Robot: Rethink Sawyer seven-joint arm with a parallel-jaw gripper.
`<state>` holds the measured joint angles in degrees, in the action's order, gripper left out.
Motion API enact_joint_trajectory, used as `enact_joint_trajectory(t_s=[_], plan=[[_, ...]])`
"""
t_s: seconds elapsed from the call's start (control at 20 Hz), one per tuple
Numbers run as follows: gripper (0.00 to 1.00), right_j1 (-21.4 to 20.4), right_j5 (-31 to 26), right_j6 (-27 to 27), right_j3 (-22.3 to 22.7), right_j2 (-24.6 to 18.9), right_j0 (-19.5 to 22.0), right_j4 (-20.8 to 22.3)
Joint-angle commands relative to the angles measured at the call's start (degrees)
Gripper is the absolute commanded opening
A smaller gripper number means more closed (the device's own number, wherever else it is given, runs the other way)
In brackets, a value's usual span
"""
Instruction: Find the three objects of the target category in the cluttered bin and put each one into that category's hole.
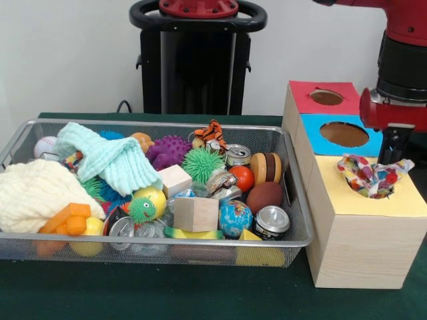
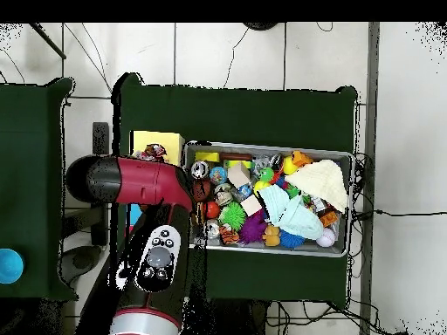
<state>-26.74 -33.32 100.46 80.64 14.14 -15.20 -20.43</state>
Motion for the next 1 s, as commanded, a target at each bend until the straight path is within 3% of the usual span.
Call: enact_joint_trajectory(t_s=[0.05,0.3,0.75,1.0], plan=[[0.0,5.35,1.26,14.56,-5.25,2.12,0.44,0.72],[0.0,5.69,-0.88,14.73,-7.71,4.86,0.33,0.64],[0.0,9.96,-4.52,14.89,-11.78,7.92,-0.41,0.71],[0.0,12.33,-7.28,14.06,-11.59,7.24,0.05,0.46]])
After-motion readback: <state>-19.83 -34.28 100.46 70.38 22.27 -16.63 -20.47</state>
